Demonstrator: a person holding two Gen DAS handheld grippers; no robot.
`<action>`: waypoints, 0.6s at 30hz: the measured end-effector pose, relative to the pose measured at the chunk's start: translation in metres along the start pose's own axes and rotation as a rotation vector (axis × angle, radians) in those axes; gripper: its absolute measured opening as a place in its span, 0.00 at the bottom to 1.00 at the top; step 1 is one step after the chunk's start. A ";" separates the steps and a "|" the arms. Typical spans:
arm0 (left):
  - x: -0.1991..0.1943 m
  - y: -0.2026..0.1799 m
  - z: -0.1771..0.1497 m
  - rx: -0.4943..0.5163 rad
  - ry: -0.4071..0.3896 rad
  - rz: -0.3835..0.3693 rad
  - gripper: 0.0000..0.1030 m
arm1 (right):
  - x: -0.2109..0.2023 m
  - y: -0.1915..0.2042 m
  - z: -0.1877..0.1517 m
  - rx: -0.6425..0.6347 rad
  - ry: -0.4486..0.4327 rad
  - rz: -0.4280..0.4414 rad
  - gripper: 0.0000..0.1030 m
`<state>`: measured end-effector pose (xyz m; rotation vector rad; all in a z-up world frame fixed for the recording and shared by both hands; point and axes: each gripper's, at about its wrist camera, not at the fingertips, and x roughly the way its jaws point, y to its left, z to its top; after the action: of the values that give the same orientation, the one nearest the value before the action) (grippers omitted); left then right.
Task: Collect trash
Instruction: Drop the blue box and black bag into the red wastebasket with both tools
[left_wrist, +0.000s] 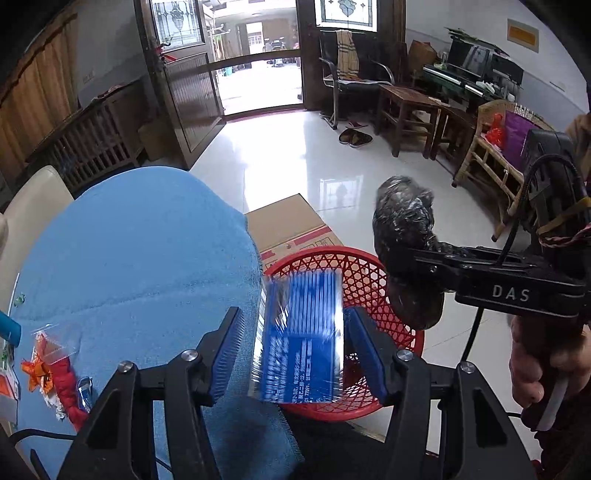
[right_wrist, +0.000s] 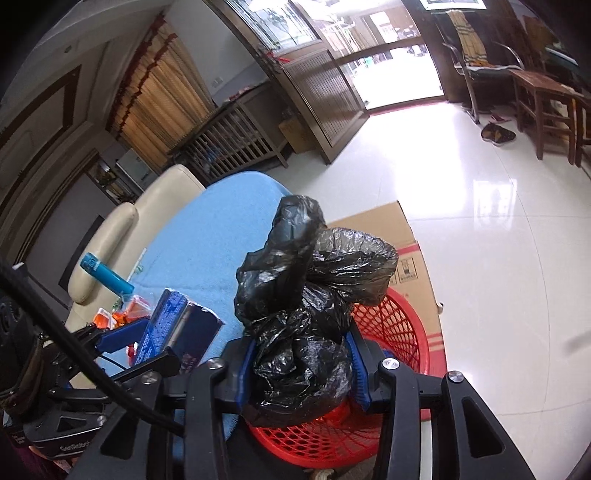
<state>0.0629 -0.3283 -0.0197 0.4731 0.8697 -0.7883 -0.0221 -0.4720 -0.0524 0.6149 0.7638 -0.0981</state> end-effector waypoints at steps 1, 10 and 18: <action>0.002 0.001 0.000 -0.001 0.005 0.000 0.62 | 0.001 -0.002 0.000 0.009 0.004 0.003 0.55; -0.016 0.025 -0.022 -0.030 -0.012 0.046 0.63 | -0.014 -0.003 0.003 0.019 -0.056 0.019 0.62; -0.053 0.076 -0.092 -0.143 -0.030 0.147 0.63 | -0.008 0.027 0.001 -0.060 -0.051 0.027 0.62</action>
<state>0.0549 -0.1984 -0.0247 0.3933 0.8471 -0.5926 -0.0198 -0.4510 -0.0332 0.5637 0.7065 -0.0650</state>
